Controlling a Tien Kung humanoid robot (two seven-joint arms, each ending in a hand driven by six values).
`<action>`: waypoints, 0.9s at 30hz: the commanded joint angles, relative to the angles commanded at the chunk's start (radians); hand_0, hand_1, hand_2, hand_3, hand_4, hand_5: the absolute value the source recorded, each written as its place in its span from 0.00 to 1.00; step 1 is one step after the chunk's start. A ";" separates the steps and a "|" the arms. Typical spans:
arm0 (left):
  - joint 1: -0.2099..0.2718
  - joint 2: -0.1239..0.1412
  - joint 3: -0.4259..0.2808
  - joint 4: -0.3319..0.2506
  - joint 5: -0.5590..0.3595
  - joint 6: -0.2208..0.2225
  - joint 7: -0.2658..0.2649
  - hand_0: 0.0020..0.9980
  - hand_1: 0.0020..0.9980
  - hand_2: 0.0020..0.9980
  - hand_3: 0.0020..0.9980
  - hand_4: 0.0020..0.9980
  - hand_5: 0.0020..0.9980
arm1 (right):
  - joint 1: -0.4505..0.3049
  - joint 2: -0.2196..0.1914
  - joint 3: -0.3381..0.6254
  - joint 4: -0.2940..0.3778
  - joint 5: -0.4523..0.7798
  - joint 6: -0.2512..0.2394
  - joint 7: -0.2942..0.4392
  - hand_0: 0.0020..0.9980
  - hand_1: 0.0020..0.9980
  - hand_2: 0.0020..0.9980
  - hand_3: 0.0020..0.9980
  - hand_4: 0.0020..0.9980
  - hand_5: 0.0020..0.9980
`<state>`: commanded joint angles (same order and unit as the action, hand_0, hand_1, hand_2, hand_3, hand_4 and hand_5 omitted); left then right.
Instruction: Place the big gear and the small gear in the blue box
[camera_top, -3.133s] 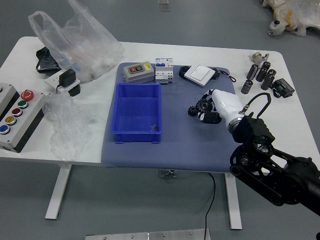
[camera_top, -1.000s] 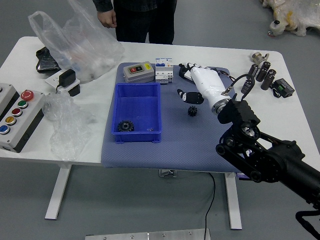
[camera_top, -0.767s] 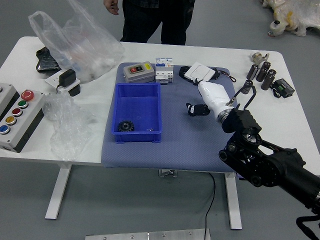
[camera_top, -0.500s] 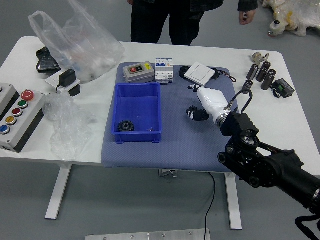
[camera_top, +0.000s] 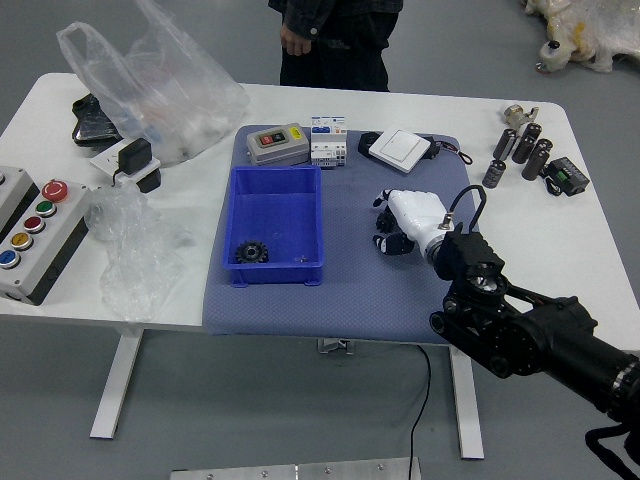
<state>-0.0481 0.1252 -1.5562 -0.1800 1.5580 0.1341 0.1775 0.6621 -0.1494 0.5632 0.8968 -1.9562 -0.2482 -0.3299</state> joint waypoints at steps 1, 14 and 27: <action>0.000 0.000 0.000 0.000 0.000 0.000 0.000 0.62 0.52 0.52 0.66 0.69 0.27 | 0.001 -0.001 -0.001 -0.001 -0.001 -0.004 0.001 0.49 0.59 0.51 0.60 0.46 0.03; 0.000 0.000 0.001 0.000 0.000 0.000 -0.002 0.62 0.52 0.52 0.66 0.69 0.27 | 0.000 -0.006 -0.005 -0.001 0.000 -0.036 0.014 0.50 0.56 0.41 0.48 0.41 0.00; 0.005 0.001 -0.007 0.000 0.006 0.000 0.001 0.62 0.52 0.52 0.66 0.69 0.27 | 0.020 -0.076 0.044 0.227 -0.003 -0.052 0.015 0.50 0.56 0.40 0.48 0.41 0.00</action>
<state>-0.0435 0.1262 -1.5628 -0.1800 1.5643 0.1340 0.1782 0.6824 -0.2255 0.6068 1.1242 -1.9591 -0.3003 -0.3148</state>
